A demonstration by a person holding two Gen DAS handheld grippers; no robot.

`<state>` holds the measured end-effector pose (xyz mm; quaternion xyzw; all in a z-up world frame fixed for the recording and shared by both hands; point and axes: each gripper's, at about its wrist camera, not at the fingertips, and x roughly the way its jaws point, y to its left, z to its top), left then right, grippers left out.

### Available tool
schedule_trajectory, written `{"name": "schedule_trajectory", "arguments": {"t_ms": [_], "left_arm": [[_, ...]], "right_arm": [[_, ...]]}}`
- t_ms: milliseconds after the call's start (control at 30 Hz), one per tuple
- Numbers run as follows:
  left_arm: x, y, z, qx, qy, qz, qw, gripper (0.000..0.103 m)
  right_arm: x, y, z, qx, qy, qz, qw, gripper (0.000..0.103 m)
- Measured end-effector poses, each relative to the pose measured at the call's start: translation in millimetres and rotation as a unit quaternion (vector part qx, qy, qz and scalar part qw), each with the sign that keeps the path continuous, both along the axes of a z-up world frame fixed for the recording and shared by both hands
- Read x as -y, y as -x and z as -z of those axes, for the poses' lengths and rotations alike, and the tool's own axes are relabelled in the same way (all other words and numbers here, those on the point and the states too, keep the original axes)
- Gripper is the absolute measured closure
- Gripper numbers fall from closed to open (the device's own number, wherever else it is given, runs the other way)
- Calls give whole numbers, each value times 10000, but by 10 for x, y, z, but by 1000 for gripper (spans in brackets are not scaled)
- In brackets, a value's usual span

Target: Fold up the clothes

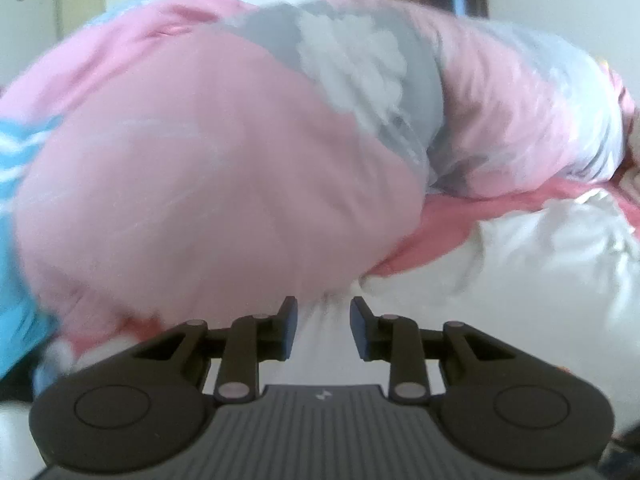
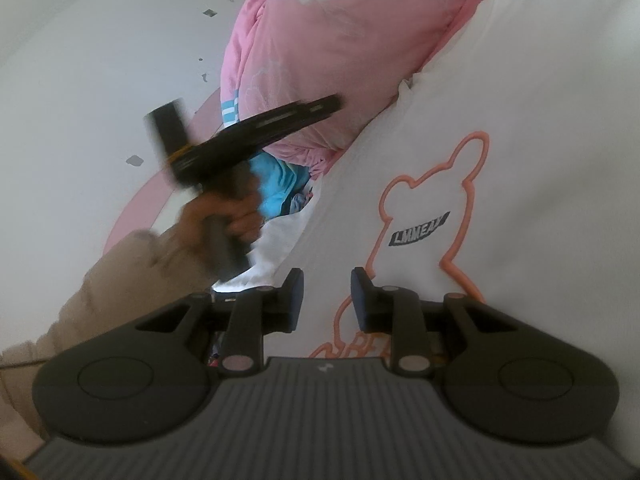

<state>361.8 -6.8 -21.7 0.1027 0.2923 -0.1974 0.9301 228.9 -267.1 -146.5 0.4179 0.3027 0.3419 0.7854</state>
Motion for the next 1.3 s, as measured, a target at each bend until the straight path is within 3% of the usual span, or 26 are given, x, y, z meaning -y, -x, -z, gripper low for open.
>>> {"name": "schedule_trajectory", "arguments": {"t_ms": [267, 433, 833, 967, 1100, 1300], "left_arm": [[-597, 911, 121, -644, 856, -674, 9920, 71], [-821, 1401, 147, -912, 1254, -1121, 9815, 63], [-745, 2137, -665, -153, 1112, -849, 9900, 37], [-558, 2116, -672, -169, 1145, -725, 9906, 29], [-255, 1912, -485, -552, 1193, -671, 9890, 28], [257, 1525, -163, -885, 1017, -597, 9891, 28]], "right_arm": [[57, -7, 34, 6, -138, -18, 9999, 76], [91, -16, 58, 27, -378, -52, 9993, 72], [160, 24, 64, 11, -752, -42, 9972, 63], [221, 149, -74, -283, -489, 250, 9981, 60], [419, 422, -285, -487, -118, 522, 9974, 58], [940, 878, -726, -365, 1135, 1219, 9853, 58]]}}
